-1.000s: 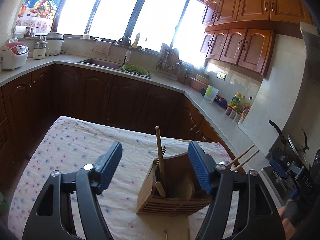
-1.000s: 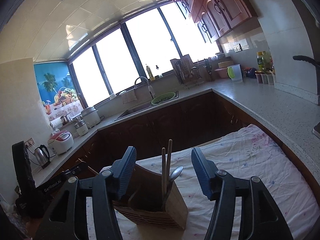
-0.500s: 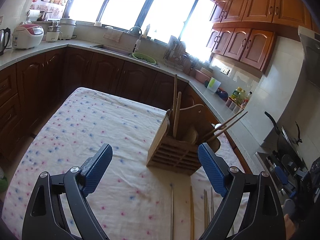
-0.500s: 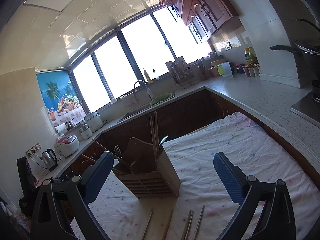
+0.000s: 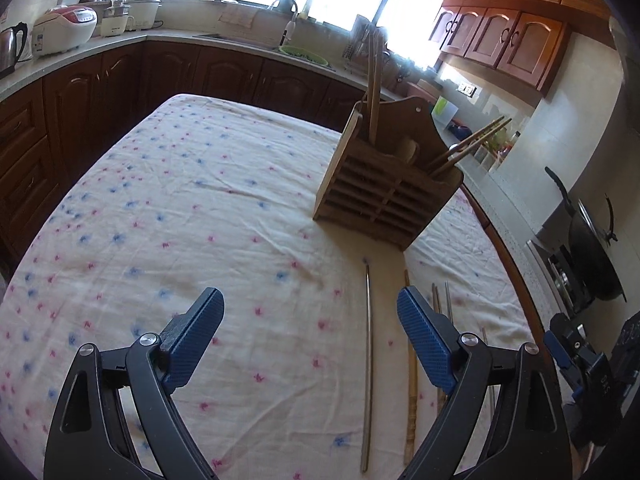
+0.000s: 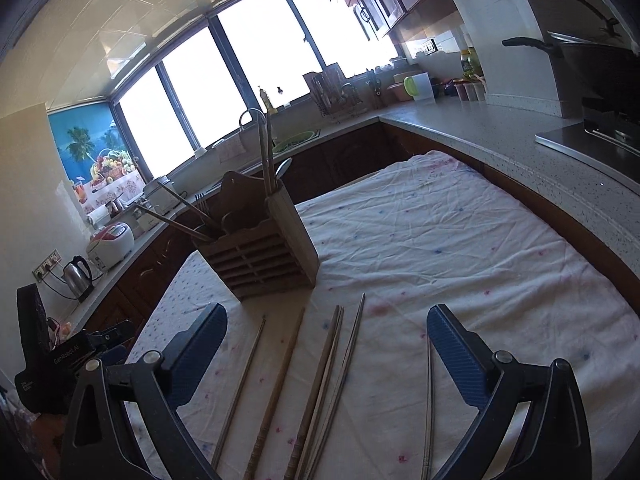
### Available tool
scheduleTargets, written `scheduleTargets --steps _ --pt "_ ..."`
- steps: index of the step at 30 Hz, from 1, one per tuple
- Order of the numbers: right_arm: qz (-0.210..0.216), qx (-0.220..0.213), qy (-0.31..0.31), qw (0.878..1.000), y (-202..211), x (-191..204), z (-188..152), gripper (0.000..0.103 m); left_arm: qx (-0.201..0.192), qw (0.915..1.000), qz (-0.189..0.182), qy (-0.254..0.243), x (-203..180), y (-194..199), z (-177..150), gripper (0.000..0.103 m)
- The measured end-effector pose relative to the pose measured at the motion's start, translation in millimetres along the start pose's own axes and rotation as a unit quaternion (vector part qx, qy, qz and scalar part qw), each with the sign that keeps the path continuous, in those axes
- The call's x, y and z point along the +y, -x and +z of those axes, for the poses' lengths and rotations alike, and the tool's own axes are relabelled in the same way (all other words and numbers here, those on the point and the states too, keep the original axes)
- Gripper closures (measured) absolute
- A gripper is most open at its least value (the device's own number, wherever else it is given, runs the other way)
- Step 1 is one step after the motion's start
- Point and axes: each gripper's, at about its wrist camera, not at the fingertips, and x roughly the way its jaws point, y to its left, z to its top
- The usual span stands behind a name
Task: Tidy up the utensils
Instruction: 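Withdraw both open tools from the holder back to the remaining chopsticks, then grasp a steel chopstick with the left tool while the right tool grasps a chopstick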
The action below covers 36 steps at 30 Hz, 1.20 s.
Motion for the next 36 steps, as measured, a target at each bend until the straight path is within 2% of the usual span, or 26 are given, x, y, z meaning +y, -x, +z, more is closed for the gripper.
scheduleTargets --steps 11,14,17,19,21,24,25,30,36 --pt "-0.009 0.028 0.005 1.000 -15.5 -2.8 -14.0 0.002 0.048 0.9983 0.025 -0.022 -6.6 -21.9 -19.1 0.013" --pt "-0.014 0.034 0.008 0.999 -20.5 -3.8 -15.4 0.007 0.054 0.9976 0.030 -0.033 -10.1 -28.0 -21.7 0.013" --pt "-0.022 0.050 0.011 0.998 -30.0 -3.4 -15.8 0.025 0.063 0.9967 0.028 -0.043 -14.9 -35.1 -23.1 0.014" --pt "-0.027 0.061 0.010 0.998 -37.2 -3.3 -16.1 0.044 0.070 0.9957 0.026 -0.055 -19.9 -40.6 -23.7 0.021" --pt "-0.019 0.074 0.008 0.997 -45.2 -2.3 -15.6 0.055 0.084 0.9942 0.021 -0.065 -25.1 -48.8 -23.8 0.035" --pt "-0.007 0.094 0.010 0.996 -59.0 1.2 -14.4 0.066 0.099 0.9926 0.011 -0.069 -30.4 -60.2 -21.7 0.048" --pt "-0.003 0.100 0.013 0.995 -63.9 3.2 -14.0 0.071 0.101 0.9923 0.010 -0.071 -31.8 -63.0 -20.7 0.049" --pt "0.008 0.135 0.023 0.991 -93.0 11.2 -13.4 0.083 0.110 0.9905 0.010 -0.082 -37.8 -75.4 -14.3 0.056" --pt "0.005 0.179 0.036 0.983 -128.9 15.5 -18.1 0.088 0.124 0.9878 0.003 -0.094 -44.7 -91.2 -8.2 0.060"
